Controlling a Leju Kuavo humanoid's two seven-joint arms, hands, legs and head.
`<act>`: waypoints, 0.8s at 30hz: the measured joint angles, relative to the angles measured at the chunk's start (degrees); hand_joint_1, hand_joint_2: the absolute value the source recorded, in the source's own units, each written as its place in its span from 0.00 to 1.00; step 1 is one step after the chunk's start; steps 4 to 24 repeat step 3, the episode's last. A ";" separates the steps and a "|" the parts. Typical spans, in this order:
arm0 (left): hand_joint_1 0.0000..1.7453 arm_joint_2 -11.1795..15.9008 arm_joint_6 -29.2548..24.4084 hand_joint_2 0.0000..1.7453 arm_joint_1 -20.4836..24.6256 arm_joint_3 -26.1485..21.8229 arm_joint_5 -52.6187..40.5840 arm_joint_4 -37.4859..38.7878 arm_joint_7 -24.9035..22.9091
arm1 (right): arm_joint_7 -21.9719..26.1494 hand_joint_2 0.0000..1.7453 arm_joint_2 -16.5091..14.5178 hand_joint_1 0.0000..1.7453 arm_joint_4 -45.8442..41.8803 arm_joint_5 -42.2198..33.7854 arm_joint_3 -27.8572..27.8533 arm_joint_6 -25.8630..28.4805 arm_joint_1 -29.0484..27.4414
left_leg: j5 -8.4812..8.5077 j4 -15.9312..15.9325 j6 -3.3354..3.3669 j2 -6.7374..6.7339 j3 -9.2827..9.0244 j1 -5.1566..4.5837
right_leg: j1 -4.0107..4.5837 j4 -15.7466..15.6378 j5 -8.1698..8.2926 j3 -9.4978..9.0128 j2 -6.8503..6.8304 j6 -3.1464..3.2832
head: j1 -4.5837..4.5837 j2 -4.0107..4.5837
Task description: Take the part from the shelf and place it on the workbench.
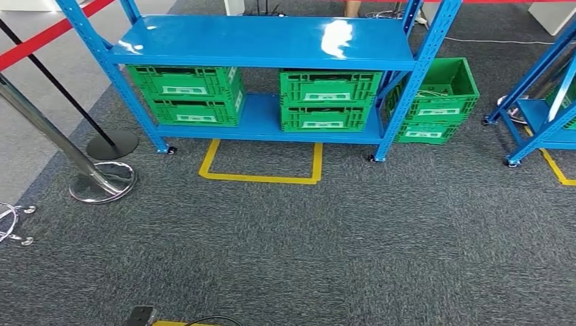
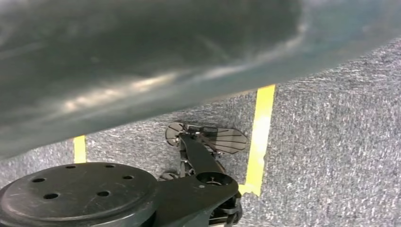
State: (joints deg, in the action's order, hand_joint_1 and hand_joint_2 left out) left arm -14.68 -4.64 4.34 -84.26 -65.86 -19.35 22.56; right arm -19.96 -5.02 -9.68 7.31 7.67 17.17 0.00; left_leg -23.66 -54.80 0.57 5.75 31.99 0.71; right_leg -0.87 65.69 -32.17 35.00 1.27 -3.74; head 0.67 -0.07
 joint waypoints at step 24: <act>0.00 0.07 -0.25 0.00 -0.07 0.00 0.05 0.23 0.02 | 0.11 0.00 0.06 0.00 0.00 -0.49 -0.01 -0.63 0.01 | -0.31 -0.12 0.05 -0.74 -0.11 -0.03 | -0.05 8.44 -3.38 4.70 -0.77 -0.54 | 0.10 0.00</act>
